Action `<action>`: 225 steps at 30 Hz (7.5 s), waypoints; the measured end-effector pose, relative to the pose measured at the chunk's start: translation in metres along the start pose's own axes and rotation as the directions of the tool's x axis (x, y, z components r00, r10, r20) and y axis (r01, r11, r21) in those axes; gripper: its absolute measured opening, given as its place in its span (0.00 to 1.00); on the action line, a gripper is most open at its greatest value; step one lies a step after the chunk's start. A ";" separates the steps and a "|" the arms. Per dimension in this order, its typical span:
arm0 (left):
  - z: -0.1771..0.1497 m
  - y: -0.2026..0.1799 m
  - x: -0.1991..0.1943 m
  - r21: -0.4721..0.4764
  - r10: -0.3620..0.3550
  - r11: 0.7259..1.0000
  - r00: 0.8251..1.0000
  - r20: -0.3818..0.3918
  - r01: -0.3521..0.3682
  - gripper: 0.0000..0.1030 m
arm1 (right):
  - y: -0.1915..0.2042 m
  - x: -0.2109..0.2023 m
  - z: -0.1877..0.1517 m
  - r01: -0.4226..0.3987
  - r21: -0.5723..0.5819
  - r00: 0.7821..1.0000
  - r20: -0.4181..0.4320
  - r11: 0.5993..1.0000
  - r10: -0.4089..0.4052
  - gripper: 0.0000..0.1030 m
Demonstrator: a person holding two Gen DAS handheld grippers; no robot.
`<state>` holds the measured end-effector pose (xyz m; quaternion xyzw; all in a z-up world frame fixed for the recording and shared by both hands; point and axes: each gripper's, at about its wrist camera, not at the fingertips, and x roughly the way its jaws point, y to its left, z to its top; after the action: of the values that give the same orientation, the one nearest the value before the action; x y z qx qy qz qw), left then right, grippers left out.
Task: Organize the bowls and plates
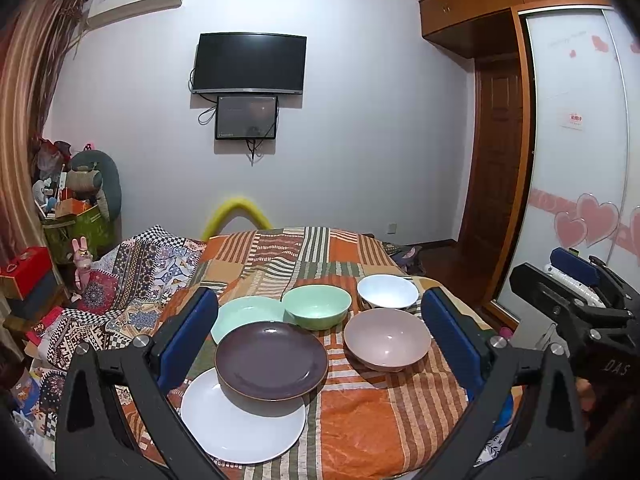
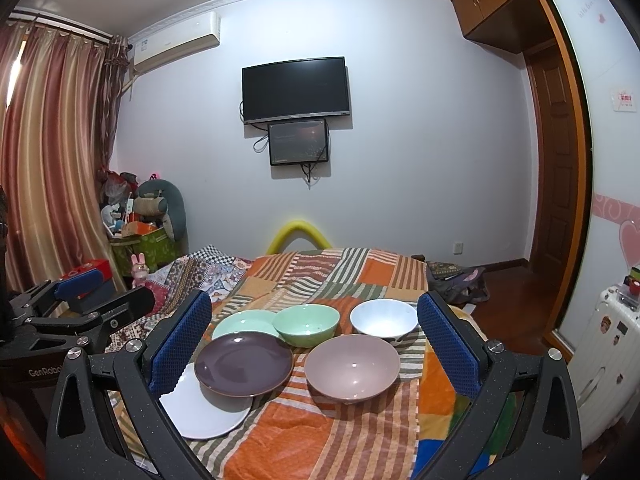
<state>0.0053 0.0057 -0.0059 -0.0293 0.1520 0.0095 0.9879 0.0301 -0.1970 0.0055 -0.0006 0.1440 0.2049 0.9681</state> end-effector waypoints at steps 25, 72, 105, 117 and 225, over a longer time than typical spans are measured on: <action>0.002 -0.006 -0.005 0.022 0.009 1.000 1.000 0.012 -0.009 1.00 | 0.001 -0.002 0.001 -0.010 0.002 1.000 0.003 1.000 0.010 0.99; -0.081 0.147 0.179 -0.163 0.042 0.978 0.882 -0.470 -0.133 0.82 | 0.014 0.155 -0.093 -0.112 0.160 0.853 -0.492 0.981 0.177 0.62; -0.135 0.197 0.300 -0.224 -0.058 0.969 0.785 -0.617 -0.105 0.28 | 0.030 0.241 -0.139 -0.053 0.181 0.733 -0.660 0.982 0.162 0.30; -0.136 0.193 0.307 -0.247 -0.116 0.968 0.774 -0.622 -0.054 0.28 | 0.026 0.249 -0.139 -0.024 0.237 0.714 -0.676 0.971 0.183 0.30; -0.169 0.005 0.203 -0.081 -0.135 0.990 0.621 -0.772 0.115 0.28 | -0.077 0.109 -0.156 0.084 0.236 0.735 -0.670 0.968 0.100 0.30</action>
<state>0.1478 0.0026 -0.2283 -0.0527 0.5590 -0.0709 0.8244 0.1124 -0.2336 -0.1792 0.0479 0.5110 0.1748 0.8403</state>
